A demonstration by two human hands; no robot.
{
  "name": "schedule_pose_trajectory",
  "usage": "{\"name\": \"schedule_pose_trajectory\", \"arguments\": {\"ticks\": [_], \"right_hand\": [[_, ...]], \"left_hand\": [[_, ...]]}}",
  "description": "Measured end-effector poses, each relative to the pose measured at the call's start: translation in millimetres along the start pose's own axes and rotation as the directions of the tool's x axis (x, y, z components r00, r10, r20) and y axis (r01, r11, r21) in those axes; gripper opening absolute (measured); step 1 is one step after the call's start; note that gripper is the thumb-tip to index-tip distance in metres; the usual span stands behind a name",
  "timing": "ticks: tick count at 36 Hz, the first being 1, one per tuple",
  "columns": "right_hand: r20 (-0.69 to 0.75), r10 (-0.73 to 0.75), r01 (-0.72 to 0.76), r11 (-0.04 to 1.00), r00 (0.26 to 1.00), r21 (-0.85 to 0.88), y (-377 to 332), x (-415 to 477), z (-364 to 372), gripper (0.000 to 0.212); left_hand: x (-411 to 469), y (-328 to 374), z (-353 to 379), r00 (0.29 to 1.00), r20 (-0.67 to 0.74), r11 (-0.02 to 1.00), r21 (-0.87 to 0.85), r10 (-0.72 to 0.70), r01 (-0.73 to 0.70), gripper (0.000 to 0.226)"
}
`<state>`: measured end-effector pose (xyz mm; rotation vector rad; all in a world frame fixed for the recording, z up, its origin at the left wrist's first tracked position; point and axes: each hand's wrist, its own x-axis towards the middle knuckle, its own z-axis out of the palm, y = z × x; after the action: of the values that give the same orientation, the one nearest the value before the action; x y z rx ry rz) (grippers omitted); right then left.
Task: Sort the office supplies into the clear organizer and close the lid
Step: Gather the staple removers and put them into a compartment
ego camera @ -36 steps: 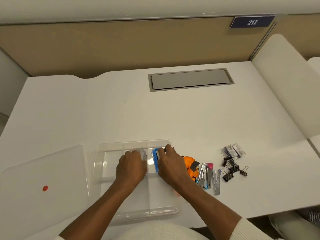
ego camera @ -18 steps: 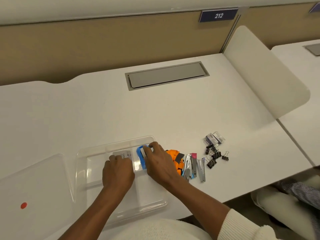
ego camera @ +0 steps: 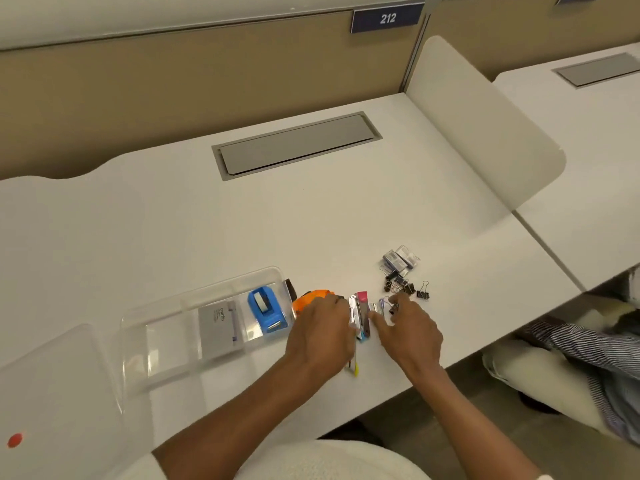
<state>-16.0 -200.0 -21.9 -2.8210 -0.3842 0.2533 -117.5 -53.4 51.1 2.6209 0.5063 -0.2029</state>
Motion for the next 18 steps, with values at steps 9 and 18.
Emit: {"name": "schedule_pose_trajectory", "arguments": {"ticks": [9, 18], "right_hand": [[0.057, -0.082, 0.086, 0.993, 0.995, -0.083, -10, 4, 6, 0.066], [0.109, -0.101, 0.101, 0.995, 0.989, 0.01, -12, 14, 11, 0.044]], "left_hand": [[20, 30, 47, 0.975, 0.184, 0.992, 0.039, -0.126, 0.121, 0.033], [27, 35, 74, 0.955, 0.088, 0.953, 0.141, -0.283, 0.269, 0.049]]}}
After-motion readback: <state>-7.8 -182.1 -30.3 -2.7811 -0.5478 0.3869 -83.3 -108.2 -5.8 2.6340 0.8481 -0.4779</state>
